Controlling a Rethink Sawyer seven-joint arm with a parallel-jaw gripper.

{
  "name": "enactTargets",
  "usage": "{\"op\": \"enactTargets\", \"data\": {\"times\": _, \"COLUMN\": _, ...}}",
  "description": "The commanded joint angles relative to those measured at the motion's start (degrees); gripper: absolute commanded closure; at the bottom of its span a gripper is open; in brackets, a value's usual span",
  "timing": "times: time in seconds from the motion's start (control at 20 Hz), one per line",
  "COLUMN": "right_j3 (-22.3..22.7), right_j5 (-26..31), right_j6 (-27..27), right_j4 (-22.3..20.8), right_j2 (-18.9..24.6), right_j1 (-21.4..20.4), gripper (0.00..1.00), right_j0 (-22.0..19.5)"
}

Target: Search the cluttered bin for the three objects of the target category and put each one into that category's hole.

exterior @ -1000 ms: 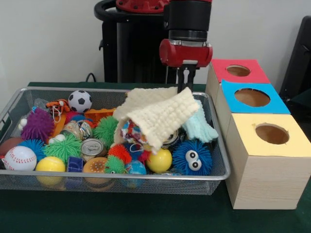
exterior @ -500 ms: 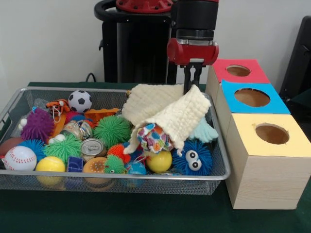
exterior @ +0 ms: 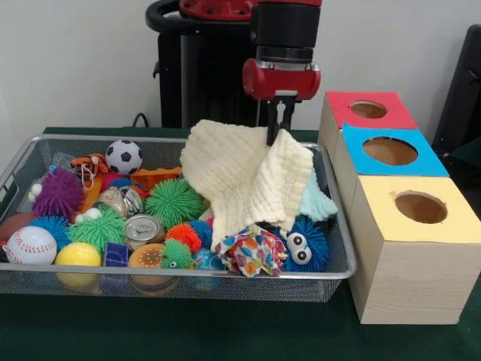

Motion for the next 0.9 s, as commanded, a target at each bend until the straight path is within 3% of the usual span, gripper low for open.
{"op": "enactTargets", "data": {"times": 0.05, "right_j3": -0.6, "right_j5": 7.5, "right_j6": 3.2, "right_j4": -1.1, "right_j2": 0.1, "right_j1": -0.2, "gripper": 1.0, "right_j0": -4.4}}
{"op": "enactTargets", "data": {"times": 0.3, "right_j3": -4.1, "right_j5": 9.3, "right_j6": -2.6, "right_j4": -4.9, "right_j2": 0.7, "right_j1": 1.2, "gripper": 1.0, "right_j0": -8.2}}
{"op": "enactTargets", "data": {"times": 0.55, "right_j3": -8.2, "right_j5": 11.5, "right_j6": -8.2, "right_j4": -9.1, "right_j2": 4.2, "right_j1": 1.8, "gripper": 1.0, "right_j0": -13.0}}
{"op": "enactTargets", "data": {"times": 0.9, "right_j3": -10.4, "right_j5": 13.5, "right_j6": -9.7, "right_j4": -13.0, "right_j2": 9.1, "right_j1": 2.2, "gripper": 1.0, "right_j0": -17.3}}
